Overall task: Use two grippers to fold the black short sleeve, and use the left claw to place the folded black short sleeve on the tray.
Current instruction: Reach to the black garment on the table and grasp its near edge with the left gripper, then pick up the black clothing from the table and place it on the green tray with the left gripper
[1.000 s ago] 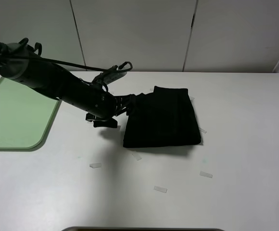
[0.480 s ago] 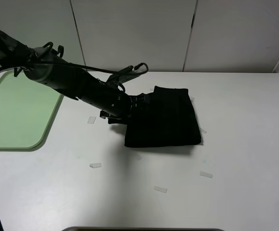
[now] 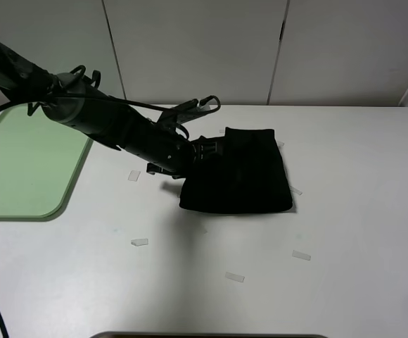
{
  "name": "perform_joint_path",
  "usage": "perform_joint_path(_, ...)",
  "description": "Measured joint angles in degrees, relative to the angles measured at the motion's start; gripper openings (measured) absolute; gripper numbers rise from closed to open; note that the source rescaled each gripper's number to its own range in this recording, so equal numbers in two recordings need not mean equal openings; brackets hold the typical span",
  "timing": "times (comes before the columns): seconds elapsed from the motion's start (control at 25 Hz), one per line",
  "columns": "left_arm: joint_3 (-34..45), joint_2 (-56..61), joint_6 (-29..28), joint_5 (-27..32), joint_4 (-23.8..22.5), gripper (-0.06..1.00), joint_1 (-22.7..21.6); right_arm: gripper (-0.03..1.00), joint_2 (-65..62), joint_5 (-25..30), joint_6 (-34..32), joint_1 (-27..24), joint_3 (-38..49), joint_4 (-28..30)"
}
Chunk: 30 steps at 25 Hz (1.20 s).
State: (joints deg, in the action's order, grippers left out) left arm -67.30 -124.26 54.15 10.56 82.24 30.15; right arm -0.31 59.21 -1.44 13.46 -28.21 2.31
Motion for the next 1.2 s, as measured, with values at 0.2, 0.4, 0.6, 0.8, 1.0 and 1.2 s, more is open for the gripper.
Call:
perform_joint_path(0.2, -0.06, 0.18, 0.0, -3.96, -3.78, 0.17, 0.37, 1.0, 0.0, 0.0, 0.0, 0.0, 0.0, 0.0)
perform_joint_path(0.4, -1.02, 1.64, -0.05, -7.51, -19.94, 0.17, -1.45, 1.0, 0.0, 0.0, 0.0, 0.0, 0.0, 0.0)
perform_joint_path(0.6, -1.08, 3.92, -0.05, -6.84, -39.74, 0.17, -5.15, 1.0, 0.0, 0.0, 0.0, 0.0, 0.0, 0.0)
perform_joint_path(0.8, -1.08, 5.9, -0.05, -2.34, -53.12, 0.17, -9.88, 1.0, 0.0, 0.0, 0.0, 0.0, 0.0, -0.05)
perform_joint_path(1.0, -1.08, 6.59, -0.72, 2.5, -63.39, 0.16, -14.87, 1.0, 0.0, 0.0, 0.0, 0.0, 0.0, -0.05)
perform_joint_path(1.2, -1.19, 6.64, -4.88, 3.99, -72.87, 0.16, -19.48, 1.0, 0.0, 0.0, 0.0, 0.0, 0.0, -0.05)
